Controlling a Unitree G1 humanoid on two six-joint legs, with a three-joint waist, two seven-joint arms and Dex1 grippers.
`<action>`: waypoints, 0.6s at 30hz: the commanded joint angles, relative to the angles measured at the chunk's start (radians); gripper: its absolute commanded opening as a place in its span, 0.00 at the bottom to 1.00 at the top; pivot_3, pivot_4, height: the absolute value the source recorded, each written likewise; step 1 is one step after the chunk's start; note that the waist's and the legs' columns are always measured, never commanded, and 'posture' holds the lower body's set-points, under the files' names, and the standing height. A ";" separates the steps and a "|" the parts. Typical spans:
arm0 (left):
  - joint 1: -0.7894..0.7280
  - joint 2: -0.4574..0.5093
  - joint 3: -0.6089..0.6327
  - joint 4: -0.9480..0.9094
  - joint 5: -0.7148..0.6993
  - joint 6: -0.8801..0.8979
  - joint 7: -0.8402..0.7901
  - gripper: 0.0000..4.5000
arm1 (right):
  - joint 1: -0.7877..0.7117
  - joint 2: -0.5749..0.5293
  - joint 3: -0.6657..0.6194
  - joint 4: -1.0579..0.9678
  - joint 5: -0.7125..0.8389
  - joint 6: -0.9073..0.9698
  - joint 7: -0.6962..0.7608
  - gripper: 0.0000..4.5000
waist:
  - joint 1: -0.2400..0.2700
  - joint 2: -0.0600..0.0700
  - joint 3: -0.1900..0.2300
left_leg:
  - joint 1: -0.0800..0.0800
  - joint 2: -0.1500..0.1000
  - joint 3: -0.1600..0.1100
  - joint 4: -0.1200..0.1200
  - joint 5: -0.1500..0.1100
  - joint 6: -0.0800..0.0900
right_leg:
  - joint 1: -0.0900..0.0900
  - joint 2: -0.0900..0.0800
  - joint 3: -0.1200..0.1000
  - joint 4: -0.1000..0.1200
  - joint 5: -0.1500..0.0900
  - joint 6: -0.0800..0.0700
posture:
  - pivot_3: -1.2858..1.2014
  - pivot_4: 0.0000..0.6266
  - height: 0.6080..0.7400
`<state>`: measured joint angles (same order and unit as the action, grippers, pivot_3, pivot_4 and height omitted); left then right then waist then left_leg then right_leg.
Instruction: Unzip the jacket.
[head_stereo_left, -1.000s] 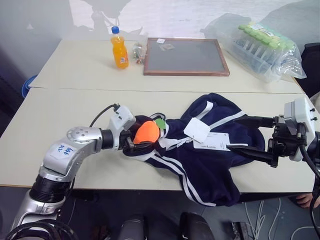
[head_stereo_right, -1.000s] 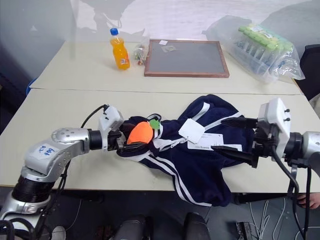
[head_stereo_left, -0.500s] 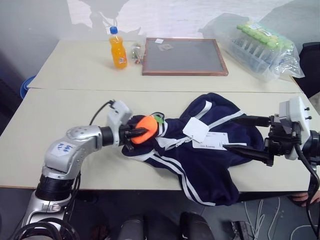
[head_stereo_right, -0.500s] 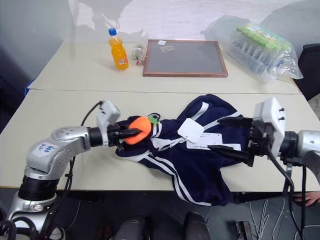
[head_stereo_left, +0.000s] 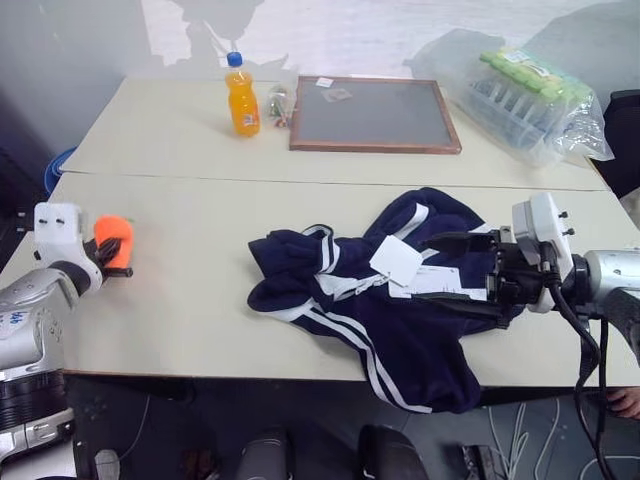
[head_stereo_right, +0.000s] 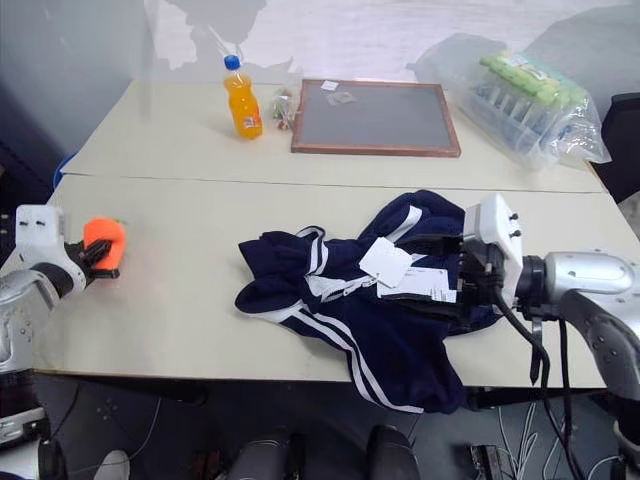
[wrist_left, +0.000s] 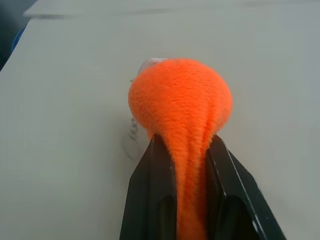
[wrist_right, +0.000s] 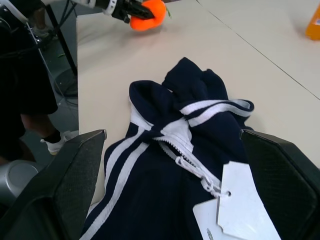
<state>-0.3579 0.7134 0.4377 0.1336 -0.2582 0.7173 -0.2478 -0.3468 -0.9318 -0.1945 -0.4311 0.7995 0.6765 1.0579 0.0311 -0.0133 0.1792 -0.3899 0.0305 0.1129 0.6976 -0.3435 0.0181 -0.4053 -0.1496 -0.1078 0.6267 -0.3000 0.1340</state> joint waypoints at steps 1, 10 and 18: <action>-0.003 0.017 -0.013 0.058 0.038 -0.096 -0.013 0.23 | -0.024 0.008 0.005 0.008 -0.005 -0.024 0.015 1.00 | -0.003 -0.001 0.000 | 0.000 0.000 0.001 0.000 0.000 0.000 | 0.000 0.000 0.000 0.000 0.000 0.000 | 0.52 0.24 1.00; 0.089 0.054 0.098 -0.046 0.000 -0.017 -0.015 0.84 | -0.013 0.001 0.006 0.018 -0.017 -0.035 0.026 1.00 | -0.018 -0.001 0.000 | 0.001 0.002 0.003 -0.001 -0.001 -0.001 | -0.001 0.000 0.000 0.001 0.000 0.000 | 0.52 0.24 1.00; 0.067 0.184 0.182 -0.249 -0.158 0.122 -0.190 0.99 | 0.046 -0.078 -0.032 0.100 -0.131 -0.116 0.083 1.00 | -0.009 -0.002 0.000 | 0.000 0.002 0.002 0.000 -0.001 -0.001 | -0.001 0.000 0.001 0.000 0.000 0.000 | 0.52 0.24 1.00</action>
<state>-0.2639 0.8624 0.5875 -0.0337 -0.3635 0.8373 -0.3787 -0.3046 -0.9837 -0.1720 -0.3459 0.7011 0.6032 1.1188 0.0220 -0.0157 0.1789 -0.3898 0.0322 0.1155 0.6973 -0.3447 0.0171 -0.4066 -0.1497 -0.1073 0.6268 -0.3000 0.1340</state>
